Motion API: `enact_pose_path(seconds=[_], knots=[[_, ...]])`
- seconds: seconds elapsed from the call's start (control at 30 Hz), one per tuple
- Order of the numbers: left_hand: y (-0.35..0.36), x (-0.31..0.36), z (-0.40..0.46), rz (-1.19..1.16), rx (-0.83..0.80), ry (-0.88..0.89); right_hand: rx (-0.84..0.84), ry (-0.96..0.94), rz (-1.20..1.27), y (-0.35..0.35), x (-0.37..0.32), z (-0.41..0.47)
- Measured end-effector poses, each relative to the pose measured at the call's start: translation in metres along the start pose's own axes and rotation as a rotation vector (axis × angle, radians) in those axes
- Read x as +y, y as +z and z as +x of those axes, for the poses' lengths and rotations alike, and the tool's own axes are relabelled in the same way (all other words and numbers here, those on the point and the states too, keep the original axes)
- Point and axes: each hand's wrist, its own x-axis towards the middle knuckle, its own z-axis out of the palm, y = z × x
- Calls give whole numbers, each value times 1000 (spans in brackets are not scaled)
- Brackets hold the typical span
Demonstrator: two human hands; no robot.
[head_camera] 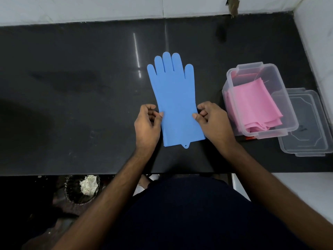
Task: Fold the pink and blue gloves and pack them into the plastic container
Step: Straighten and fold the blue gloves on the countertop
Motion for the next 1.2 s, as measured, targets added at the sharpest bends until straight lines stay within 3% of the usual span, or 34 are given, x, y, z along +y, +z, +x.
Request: enact_pose_path(seconds=[0.17, 0.4, 0.87, 1.03, 1.2], knots=[[-10, -1, -31, 57, -85, -27, -9, 21, -12, -5, 11, -33], [-11, -2, -48, 260, -51, -20, -101, 76, -16, -10, 11, -35], [-8, 2, -42, 352, -62, -56, -40, 57, -26, -8, 8, -37], [-9, 6, -44, 259, -78, -61, -27, 24, 20, -11, 8, -40], [-10, 15, -44, -26, -93, -200, -10, -20, 185, -19, 3, -48]])
